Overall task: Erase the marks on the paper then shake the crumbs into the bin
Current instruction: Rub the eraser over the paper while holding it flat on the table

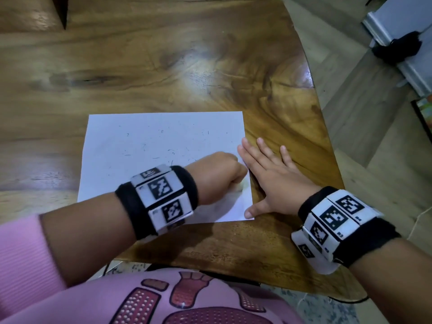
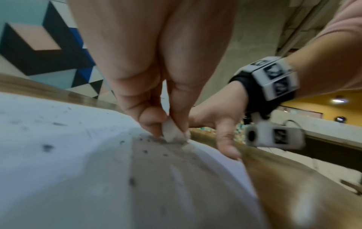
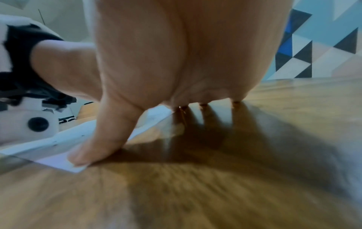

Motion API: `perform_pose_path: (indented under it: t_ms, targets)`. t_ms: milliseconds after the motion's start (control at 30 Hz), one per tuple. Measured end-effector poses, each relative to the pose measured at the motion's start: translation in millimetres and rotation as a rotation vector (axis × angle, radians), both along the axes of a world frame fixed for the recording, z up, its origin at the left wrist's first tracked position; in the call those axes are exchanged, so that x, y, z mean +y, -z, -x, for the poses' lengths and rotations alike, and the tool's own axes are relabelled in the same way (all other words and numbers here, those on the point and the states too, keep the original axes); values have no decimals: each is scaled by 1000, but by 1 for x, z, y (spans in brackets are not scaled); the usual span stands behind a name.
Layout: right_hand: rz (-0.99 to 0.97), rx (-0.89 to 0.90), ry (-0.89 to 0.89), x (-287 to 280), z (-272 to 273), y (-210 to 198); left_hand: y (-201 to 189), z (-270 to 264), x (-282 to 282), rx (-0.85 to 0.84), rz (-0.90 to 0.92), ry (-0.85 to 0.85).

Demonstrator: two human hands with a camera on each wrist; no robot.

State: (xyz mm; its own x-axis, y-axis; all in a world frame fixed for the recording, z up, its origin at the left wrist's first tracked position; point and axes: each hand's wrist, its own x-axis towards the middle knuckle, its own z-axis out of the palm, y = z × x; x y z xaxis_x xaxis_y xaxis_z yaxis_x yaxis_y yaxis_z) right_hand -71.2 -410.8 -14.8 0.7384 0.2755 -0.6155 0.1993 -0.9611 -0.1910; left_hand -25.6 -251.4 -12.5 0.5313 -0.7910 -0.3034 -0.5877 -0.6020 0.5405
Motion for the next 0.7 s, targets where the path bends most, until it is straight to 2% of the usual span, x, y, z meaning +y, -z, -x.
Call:
perform_pose_path:
  t_ms: [67, 200, 433, 600, 700]
  targets:
    - [3, 2, 16, 0, 0, 0, 3, 8, 11, -41, -29, 30]
    - [-3, -10, 82, 7, 9, -3, 5, 13, 14, -72, 1, -12]
    - [-50, -38, 126, 8, 27, -1, 5, 5, 13, 19, 1, -87]
    - [-29, -44, 114, 8, 27, 0, 1, -12, -5, -8, 19, -164]
    - [-17, -32, 121, 8, 27, -1, 2, 3, 9, 14, 18, -47]
